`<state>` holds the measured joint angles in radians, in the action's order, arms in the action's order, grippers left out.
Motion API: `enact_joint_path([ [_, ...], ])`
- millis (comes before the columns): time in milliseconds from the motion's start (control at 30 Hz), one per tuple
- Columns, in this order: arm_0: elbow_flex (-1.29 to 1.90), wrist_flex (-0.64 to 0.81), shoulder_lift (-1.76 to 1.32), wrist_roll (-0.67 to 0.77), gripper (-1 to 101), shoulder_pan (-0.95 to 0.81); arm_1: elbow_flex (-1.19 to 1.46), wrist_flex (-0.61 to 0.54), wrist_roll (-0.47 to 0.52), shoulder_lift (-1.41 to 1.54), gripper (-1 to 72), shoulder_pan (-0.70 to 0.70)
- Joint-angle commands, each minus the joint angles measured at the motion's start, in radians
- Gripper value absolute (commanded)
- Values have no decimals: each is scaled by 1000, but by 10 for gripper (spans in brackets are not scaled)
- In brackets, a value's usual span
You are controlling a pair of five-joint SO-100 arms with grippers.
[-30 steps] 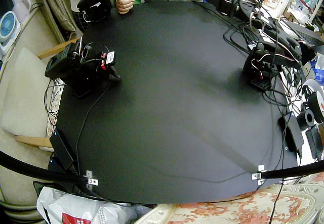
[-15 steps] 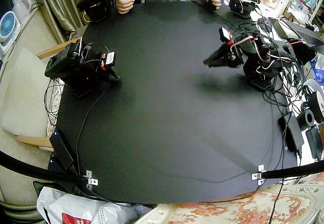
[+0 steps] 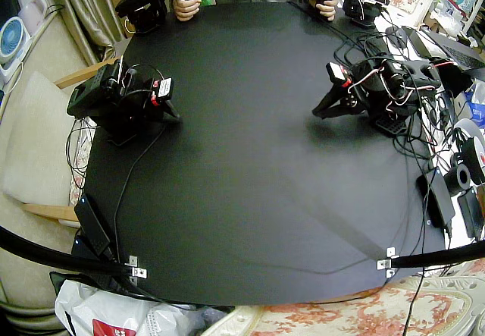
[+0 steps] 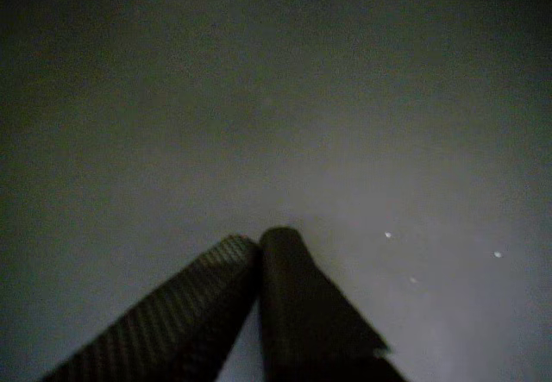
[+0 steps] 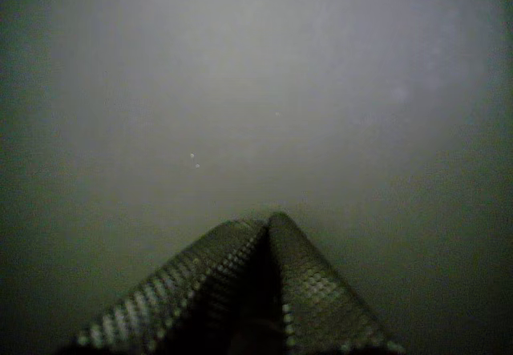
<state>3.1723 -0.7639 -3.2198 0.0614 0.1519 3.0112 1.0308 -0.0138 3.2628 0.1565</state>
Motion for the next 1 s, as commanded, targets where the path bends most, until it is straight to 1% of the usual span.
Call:
enact_joint_path([
  [0,9,-9,-21,-5,0,-3,-6,0,-6,11,-5,12],
  [967,9,-9,-21,-11,0,-14,-6,0,-11,11,-5,11],
])
